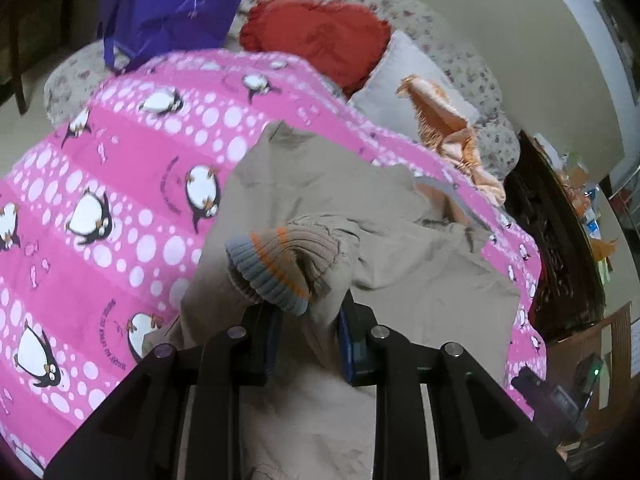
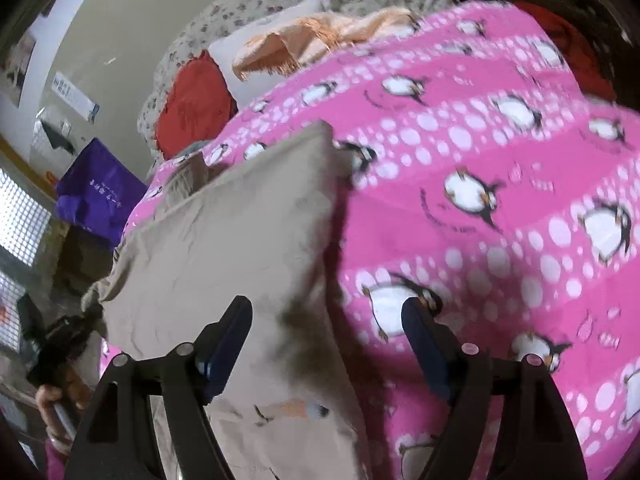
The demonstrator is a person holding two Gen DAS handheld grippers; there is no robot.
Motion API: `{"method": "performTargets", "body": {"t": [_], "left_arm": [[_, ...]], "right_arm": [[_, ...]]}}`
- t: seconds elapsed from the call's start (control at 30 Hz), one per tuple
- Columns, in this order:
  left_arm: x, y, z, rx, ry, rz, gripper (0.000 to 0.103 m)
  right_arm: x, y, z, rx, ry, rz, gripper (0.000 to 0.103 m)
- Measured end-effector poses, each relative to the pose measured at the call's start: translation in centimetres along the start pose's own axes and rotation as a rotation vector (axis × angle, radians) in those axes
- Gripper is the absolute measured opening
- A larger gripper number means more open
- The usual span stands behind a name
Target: Fold large clothes
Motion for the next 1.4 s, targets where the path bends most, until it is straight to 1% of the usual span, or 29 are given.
{"method": "performTargets", "body": {"t": [0.07, 0.13, 0.2, 0.27, 0.33, 0.4, 0.43, 0.47, 0.53, 0.57, 0.6, 0.63, 0.7, 0.73, 0.77, 0.8, 0.87, 0.9, 0.93, 0.97, 1.0, 1.03, 1.07, 1.1, 1.13, 1.2, 1.27, 1.33, 1.4], "left_arm": [[-0.3, 0.2, 0.4, 0.001, 0.006, -0.008, 0.022], [-0.5, 0.4, 0.9, 0.009, 0.019, -0.007, 0.022], [-0.6, -0.1, 1.3, -0.011, 0.029, -0.008, 0.022], [-0.5, -0.6, 1.4, -0.027, 0.027, -0.01, 0.022], [-0.5, -0.8, 1.5, -0.018, 0.027, -0.002, 0.022], [-0.5, -1.0, 1.7, -0.001, 0.034, 0.004, 0.022], [-0.4, -1.0, 1.8, 0.002, 0.037, 0.002, 0.022], [-0.3, -1.1, 1.9, -0.002, 0.038, -0.002, 0.022], [-0.2, -1.2, 2.0, -0.009, 0.04, -0.005, 0.023], [-0.2, -1.3, 2.2, -0.008, 0.045, 0.0, 0.024], [-0.1, -1.5, 2.3, -0.005, 0.05, 0.008, 0.025], [-0.1, -1.6, 2.4, -0.003, 0.056, 0.021, 0.026], [-0.3, -2.5, 3.4, -0.009, 0.07, 0.066, 0.034], [-0.8, -3.1, 4.3, -0.035, 0.086, 0.077, 0.036], [-1.3, -3.4, 5.1, -0.069, 0.095, 0.058, 0.036], [-2.0, -3.4, 5.9, -0.107, 0.101, 0.021, 0.036], [-3.0, -3.1, 6.7, -0.134, 0.126, -0.013, 0.036], [-3.3, -2.6, 7.0, -0.119, 0.145, -0.01, 0.037], [-3.2, -2.4, 6.9, -0.109, 0.147, -0.007, 0.039], [-2.8, -2.1, 6.5, -0.1, 0.139, 0.002, 0.046], [-2.1, -1.9, 5.9, -0.095, 0.118, 0.007, 0.053], [-1.6, -1.8, 5.3, -0.094, 0.094, 0.006, 0.056], [-1.0, -1.7, 4.5, -0.098, 0.06, 0.0, 0.06], [-0.4, -1.8, 3.7, -0.105, 0.023, -0.009, 0.063], [-0.2, -2.0, 3.2, -0.114, -0.001, -0.016, 0.064], [-0.5, -2.5, 2.9, -0.14, -0.015, -0.035, 0.064], [-1.1, -2.4, 2.8, -0.161, -0.019, -0.071, 0.064], [-1.5, -1.7, 3.0, -0.128, -0.011, -0.082, 0.065], [-1.5, -0.9, 3.5, -0.067, 0.016, -0.053, 0.067]], "right_arm": [[0.0, -0.3, 1.3, 0.043, 0.03, 0.023, 0.079], [0.6, -0.6, 2.5, 0.107, 0.034, 0.065, 0.079], [1.3, -0.5, 3.9, 0.145, 0.039, 0.038, 0.079], [1.3, 0.1, 5.5, 0.175, 0.072, 0.006, 0.079], [1.1, 0.8, 6.0, 0.24, 0.069, 0.014, 0.079], [0.0, 1.8, 6.4, 0.329, 0.068, 0.062, 0.078], [-0.8, 2.1, 6.2, 0.369, 0.054, 0.101, 0.077], [-1.3, 2.3, 5.8, 0.373, 0.028, 0.118, 0.076], [-1.7, 2.2, 5.0, 0.331, -0.015, 0.107, 0.054], [-1.8, 1.9, 4.5, 0.29, -0.029, 0.094, 0.03], [-1.9, 1.4, 4.1, 0.243, -0.037, 0.093, 0.022], [-1.2, 0.5, 3.5, 0.164, -0.07, 0.082, 0.019], [0.6, -0.8, 2.7, 0.06, -0.148, 0.07, 0.011], [1.8, -1.8, 2.4, 0.019, -0.191, 0.092, 0.01], [2.3, -2.5, 2.6, -0.006, -0.205, 0.109, 0.01], [2.2, -3.0, 3.2, -0.016, -0.183, 0.119, 0.01], [0.7, -3.6, 4.9, -0.003, -0.06, 0.112, 0.011], [0.6, -3.6, 5.4, -0.009, -0.012, 0.091, 0.017], [1.0, -3.6, 6.0, -0.016, 0.024, 0.072, 0.018], [2.0, -3.6, 6.0, -0.008, 0.032, 0.069, 0.024], [3.0, -3.8, 5.6, 0.005, 0.009, 0.082, 0.035], [4.1, -3.9, 4.8, 0.018, -0.028, 0.106, 0.04], [5.2, -3.8, 3.7, 0.033, -0.076, 0.127, 0.043], [5.7, -3.2, 2.9, 0.049, -0.105, 0.121, 0.043], [5.6, -1.7, 1.8, 0.078, -0.119, 0.086, 0.043], [4.0, 0.6, 0.5, 0.127, -0.109, 0.045, 0.043], [1.4, 3.2, -0.6, 0.188, -0.106, 0.027, 0.043], [-1.4, 4.8, -1.3, 0.239, -0.09, 0.039, 0.042], [-4.3, 5.5, -2.0, 0.263, -0.063, 0.059, 0.041]]}}
Point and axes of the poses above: each gripper's, at about its wrist camera, not at the fingertips, and x roughly against the way its jaws point, y to its left, z to its underside, the point moved 9 cm from there along -x, roughly the way its jaws point, and after that the axes turned 7 degrees about -y, right-handed, at the moved point
